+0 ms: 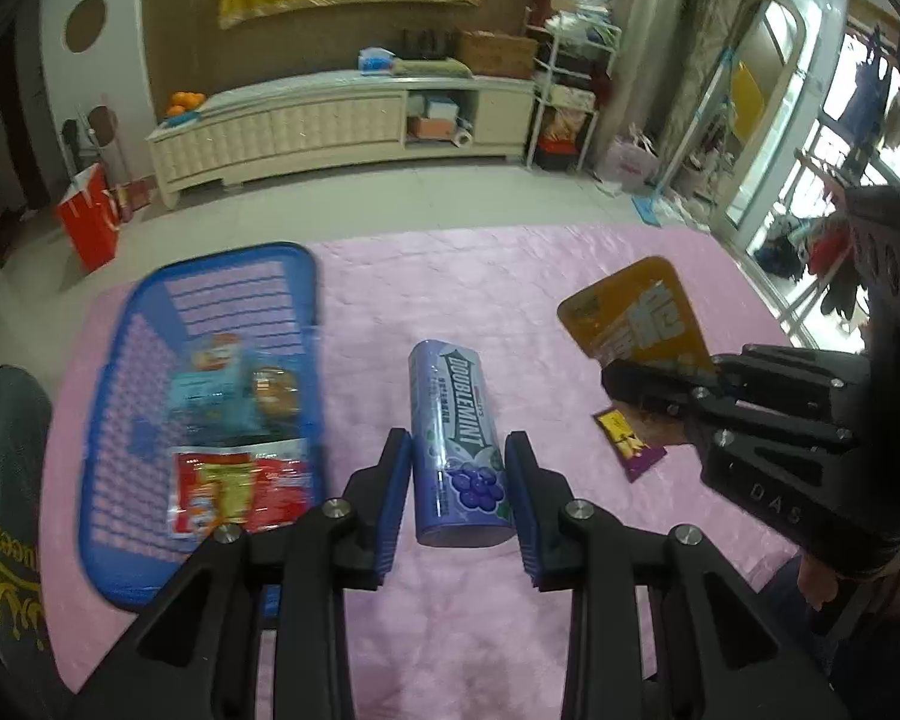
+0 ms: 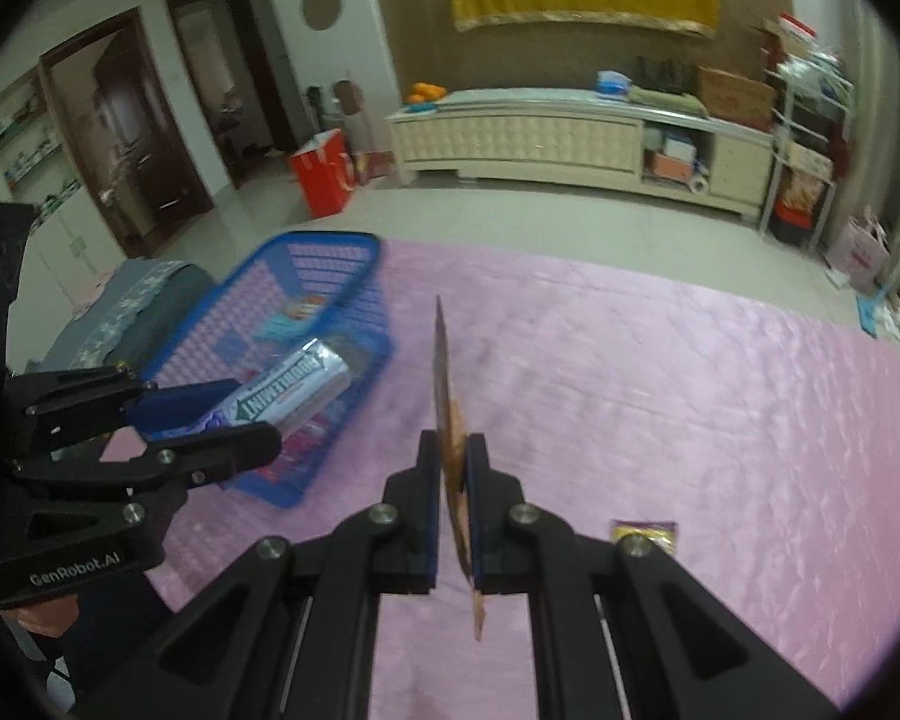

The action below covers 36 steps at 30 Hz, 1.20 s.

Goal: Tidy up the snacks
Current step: 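Carry the Doublemint pack and orange packet over the blue basket, then open both grippers to drop the packs into the basket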

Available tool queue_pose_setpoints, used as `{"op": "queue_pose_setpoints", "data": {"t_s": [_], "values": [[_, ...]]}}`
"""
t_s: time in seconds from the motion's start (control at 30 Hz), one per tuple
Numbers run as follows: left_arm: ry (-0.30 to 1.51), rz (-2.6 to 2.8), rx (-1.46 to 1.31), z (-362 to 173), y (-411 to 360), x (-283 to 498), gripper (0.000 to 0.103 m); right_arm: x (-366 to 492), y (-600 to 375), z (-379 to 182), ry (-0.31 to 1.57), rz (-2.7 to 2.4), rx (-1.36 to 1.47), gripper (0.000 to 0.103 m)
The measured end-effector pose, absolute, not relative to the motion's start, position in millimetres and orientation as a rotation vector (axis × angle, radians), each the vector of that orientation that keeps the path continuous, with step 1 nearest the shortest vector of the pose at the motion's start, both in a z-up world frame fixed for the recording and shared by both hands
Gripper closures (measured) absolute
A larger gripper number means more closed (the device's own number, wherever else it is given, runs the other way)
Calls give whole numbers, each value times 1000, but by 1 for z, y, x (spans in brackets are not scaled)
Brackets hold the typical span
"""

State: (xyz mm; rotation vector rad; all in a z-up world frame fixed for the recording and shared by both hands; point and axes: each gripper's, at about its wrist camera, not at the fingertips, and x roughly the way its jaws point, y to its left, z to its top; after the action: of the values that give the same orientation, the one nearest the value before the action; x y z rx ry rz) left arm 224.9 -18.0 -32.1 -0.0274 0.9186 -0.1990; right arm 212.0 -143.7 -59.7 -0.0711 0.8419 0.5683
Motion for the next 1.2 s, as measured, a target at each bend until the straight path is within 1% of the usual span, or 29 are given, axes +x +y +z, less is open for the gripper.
{"op": "queue_pose_setpoints", "data": {"t_s": [0.23,0.37,0.57,0.9,1.2], "values": [[892,-115,-77,-21,44,210,73,209,-81,-51,824,659,-123,93],[897,-64,-110,-26,84,202,73,211,-49,-52,835,714,-145,93],[925,-21,-154,-40,123,199,73,215,-11,-63,864,767,-187,93],[973,-26,-188,-68,139,207,73,225,20,-88,959,747,-250,93],[1011,-34,-194,-85,139,213,73,225,26,-93,980,738,-280,92]]}}
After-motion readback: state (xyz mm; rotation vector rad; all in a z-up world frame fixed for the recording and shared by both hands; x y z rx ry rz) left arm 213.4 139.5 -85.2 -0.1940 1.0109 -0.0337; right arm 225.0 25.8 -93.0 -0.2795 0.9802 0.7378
